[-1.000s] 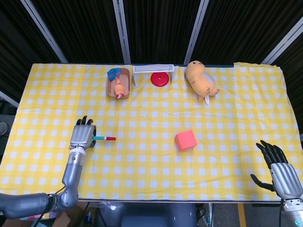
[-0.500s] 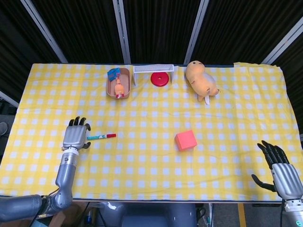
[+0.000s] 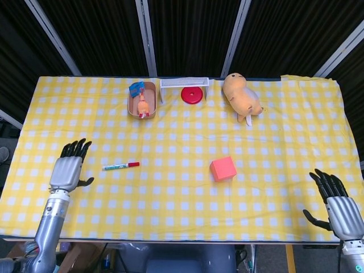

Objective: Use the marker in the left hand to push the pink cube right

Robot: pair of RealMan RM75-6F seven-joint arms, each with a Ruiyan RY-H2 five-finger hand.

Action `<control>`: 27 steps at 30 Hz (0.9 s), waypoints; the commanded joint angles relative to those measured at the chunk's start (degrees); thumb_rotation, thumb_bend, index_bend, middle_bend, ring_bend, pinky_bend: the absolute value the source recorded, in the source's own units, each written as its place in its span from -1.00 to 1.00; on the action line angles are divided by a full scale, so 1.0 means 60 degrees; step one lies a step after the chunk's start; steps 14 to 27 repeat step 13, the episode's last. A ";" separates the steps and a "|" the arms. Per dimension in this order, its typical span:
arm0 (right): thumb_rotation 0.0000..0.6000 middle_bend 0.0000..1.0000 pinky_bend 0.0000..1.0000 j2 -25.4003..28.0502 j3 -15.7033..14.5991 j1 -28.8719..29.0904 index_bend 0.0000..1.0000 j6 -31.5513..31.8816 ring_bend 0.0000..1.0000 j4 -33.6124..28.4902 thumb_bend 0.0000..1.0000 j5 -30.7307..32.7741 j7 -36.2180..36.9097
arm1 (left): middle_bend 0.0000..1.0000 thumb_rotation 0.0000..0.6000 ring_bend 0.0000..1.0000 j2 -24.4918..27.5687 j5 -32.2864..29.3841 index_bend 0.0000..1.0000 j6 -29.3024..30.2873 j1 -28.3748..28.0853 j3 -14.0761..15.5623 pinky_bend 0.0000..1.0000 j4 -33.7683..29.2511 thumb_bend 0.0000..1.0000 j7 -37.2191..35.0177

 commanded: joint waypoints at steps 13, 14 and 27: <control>1.00 -1.00 -1.00 -0.0237 0.0020 -0.0075 -1.00 0.0232 -1.00 0.0116 -0.36 -0.0126 -0.0724 | -1.00 1.00 -1.00 0.1849 0.2600 -1.00 0.1460 0.2115 0.1505 -0.97 -0.0443 -0.77 -0.2013; 1.00 -1.00 -1.00 -0.0237 0.0020 -0.0075 -1.00 0.0232 -1.00 0.0116 -0.36 -0.0126 -0.0724 | -1.00 1.00 -1.00 0.1849 0.2600 -1.00 0.1460 0.2115 0.1505 -0.97 -0.0443 -0.77 -0.2013; 1.00 -1.00 -1.00 -0.0237 0.0020 -0.0075 -1.00 0.0232 -1.00 0.0116 -0.36 -0.0126 -0.0724 | -1.00 1.00 -1.00 0.1849 0.2600 -1.00 0.1460 0.2115 0.1505 -0.97 -0.0443 -0.77 -0.2013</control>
